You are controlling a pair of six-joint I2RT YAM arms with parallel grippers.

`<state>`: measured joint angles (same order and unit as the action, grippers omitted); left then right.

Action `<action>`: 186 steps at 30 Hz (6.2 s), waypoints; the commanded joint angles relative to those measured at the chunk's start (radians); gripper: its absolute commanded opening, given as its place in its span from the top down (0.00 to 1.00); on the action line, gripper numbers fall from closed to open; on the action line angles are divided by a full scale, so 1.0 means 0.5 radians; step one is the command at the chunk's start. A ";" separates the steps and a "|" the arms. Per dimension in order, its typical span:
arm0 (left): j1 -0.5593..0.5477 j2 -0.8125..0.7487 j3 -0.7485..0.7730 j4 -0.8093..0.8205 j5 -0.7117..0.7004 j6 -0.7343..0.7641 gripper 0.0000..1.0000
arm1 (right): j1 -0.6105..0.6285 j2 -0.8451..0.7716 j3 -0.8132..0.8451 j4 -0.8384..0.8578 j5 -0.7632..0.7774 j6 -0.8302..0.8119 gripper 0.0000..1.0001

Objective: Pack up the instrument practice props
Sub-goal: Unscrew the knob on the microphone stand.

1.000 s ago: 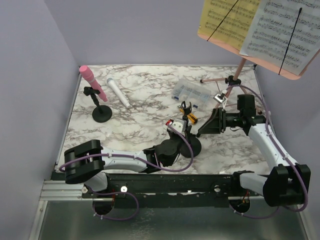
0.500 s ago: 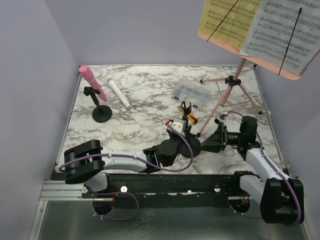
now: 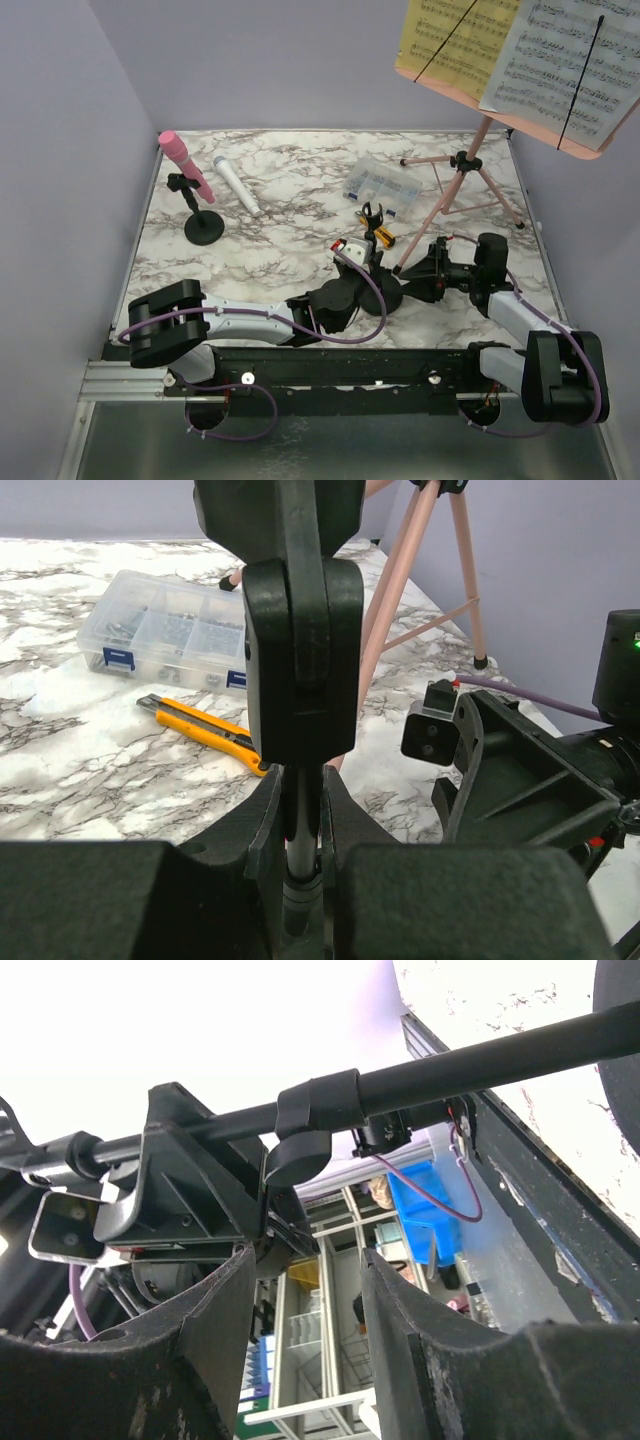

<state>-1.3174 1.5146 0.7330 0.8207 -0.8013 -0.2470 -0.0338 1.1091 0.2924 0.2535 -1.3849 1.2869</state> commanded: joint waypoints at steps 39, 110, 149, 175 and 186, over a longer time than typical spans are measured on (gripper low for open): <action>-0.007 0.064 0.021 -0.058 0.029 -0.117 1.00 | 0.236 0.115 0.151 -0.068 0.534 0.394 0.70; -0.008 0.175 0.104 -0.080 0.143 -0.160 1.00 | 0.217 -0.151 0.863 -2.350 0.430 -6.052 0.55; -0.008 0.047 0.011 -0.089 0.146 -0.147 1.00 | 0.202 0.211 1.668 -2.669 0.132 -3.554 0.31; -0.009 0.057 -0.012 -0.089 0.121 -0.163 1.00 | -0.253 -0.019 0.387 -0.686 -0.095 -0.475 0.39; -0.008 0.093 0.030 -0.088 0.139 -0.163 1.00 | 0.067 -0.145 0.325 -0.947 0.194 -0.287 0.41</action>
<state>-1.3224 1.5558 0.7300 0.7822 -0.7300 -0.3225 -0.0326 1.0435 0.4725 -0.1761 -1.3750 1.0691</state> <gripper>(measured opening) 0.149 0.597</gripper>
